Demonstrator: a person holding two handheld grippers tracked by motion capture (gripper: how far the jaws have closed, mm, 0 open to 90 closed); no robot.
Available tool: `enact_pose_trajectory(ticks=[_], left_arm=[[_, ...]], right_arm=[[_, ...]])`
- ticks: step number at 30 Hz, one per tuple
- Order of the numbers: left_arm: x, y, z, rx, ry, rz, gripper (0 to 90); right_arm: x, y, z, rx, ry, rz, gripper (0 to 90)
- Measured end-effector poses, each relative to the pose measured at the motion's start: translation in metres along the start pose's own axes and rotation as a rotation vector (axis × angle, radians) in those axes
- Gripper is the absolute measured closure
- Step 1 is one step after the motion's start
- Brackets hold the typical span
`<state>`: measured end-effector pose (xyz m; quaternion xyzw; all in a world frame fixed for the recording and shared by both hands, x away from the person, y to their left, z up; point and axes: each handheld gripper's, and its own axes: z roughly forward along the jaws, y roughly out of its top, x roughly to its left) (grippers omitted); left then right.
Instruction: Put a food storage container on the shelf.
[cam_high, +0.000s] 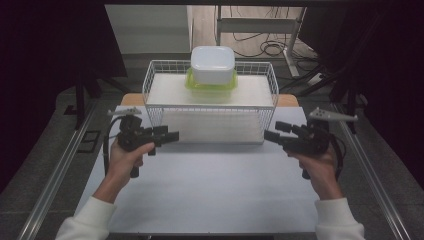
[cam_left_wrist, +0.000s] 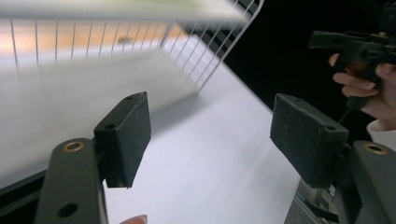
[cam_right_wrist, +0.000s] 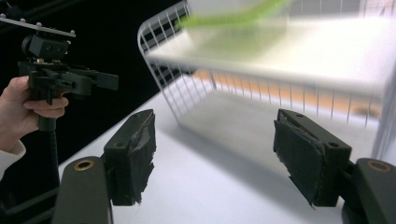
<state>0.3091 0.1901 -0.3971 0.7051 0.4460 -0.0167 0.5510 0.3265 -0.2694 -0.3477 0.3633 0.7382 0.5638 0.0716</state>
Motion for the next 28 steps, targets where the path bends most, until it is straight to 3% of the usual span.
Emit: enact_pose_trajectory(ticks=[2,5,9,11,12,17,23,28], left_arm=[[0.003,-0.018,0.004,0.016,0.020,-0.006,28.4],[0.006,-0.040,0.007,0.034,0.054,-0.002,28.4],[0.009,-0.060,0.012,0.066,0.103,0.017,28.3],[0.009,-0.065,0.015,0.093,0.121,0.031,27.5],[0.009,-0.065,0.015,0.092,0.127,0.035,27.4],[0.006,-0.066,0.015,0.091,0.143,0.056,27.1],[0.009,-0.067,0.014,0.092,0.156,0.060,26.3],[0.014,-0.068,0.015,0.094,0.173,0.060,25.1]], right_arm=[[-0.004,-0.022,-0.002,0.023,-0.008,0.009,28.4],[-0.010,-0.052,0.002,0.101,-0.024,0.024,26.1],[-0.015,-0.082,0.009,0.127,-0.014,0.063,25.1],[-0.015,-0.087,0.013,0.180,-0.028,0.051,22.9],[-0.015,-0.088,0.013,0.181,-0.037,0.042,23.0],[-0.014,-0.088,0.011,0.150,-0.044,0.039,22.0],[-0.016,-0.092,0.011,0.133,-0.098,0.039,16.8],[-0.015,-0.102,0.014,0.148,-0.113,0.015,15.7]])
